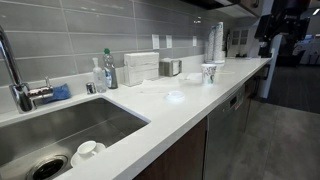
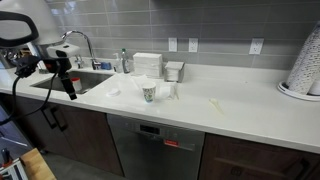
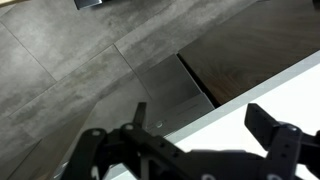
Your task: Push the button on the dishwasher
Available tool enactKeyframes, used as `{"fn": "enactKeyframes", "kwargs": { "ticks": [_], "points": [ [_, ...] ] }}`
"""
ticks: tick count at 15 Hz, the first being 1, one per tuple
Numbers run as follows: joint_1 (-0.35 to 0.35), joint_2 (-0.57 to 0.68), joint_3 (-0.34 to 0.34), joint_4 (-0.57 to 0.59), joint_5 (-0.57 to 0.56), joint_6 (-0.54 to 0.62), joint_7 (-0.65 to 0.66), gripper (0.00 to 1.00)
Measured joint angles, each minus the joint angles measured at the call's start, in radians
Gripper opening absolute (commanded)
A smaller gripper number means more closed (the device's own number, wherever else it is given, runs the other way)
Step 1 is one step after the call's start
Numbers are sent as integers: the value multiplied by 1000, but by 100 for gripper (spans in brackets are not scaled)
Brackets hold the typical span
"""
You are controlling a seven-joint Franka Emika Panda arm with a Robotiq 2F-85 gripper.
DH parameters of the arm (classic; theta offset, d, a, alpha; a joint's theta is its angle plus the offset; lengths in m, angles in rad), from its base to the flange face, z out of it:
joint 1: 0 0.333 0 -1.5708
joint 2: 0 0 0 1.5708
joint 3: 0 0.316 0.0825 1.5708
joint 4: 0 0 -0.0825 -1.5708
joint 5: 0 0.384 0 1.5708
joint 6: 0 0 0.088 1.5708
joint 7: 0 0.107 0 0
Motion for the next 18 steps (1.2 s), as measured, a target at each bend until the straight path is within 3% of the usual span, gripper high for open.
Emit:
{"fn": "enactKeyframes", "kwargs": {
  "ticks": [13, 18],
  "points": [
    [0, 1, -2, 0, 0, 0, -4, 100],
    [-15, 54, -100, -33, -3, 99, -169, 100]
  ]
}}
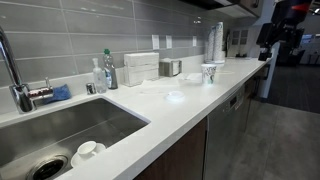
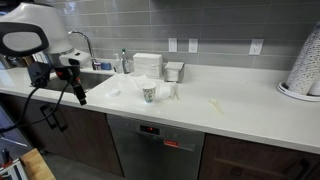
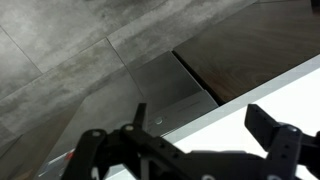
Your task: Push the button on the dishwasher
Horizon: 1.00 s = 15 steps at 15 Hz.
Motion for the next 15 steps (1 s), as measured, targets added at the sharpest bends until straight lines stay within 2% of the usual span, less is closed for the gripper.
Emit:
{"fn": "enactKeyframes", "kwargs": {
  "ticks": [1, 2, 7, 11, 12, 15],
  "points": [
    [-1, 27, -33, -2, 0, 36, -53, 75],
    [0, 60, -66, -2, 3, 73, -112, 74],
    [28, 255, -217, -4, 91, 257, -397, 35],
    [95, 401, -281, -3, 247, 309, -619, 4],
    [109, 434, -287, -1, 291, 316, -674, 0],
    [119, 525, -292, 8, 422, 334, -829, 0]
  ]
}}
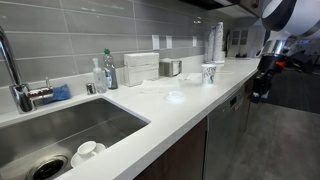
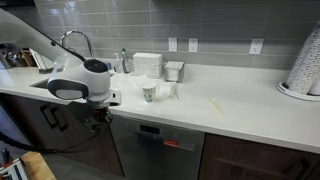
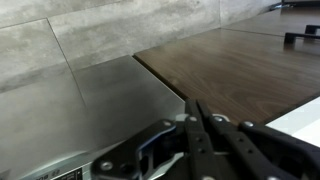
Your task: Push the button on the dishwasher
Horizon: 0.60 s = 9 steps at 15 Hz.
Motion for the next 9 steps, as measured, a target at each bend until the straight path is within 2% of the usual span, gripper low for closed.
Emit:
{"fn": "enactKeyframes", "kwargs": {
  "ticks": [5, 7, 9],
  "points": [
    [-47, 138, 9, 44, 181, 2, -208, 0],
    [-85, 188, 24, 69, 220, 5, -268, 1],
    [-114, 206, 47, 79, 221, 5, -274, 1]
  ]
}}
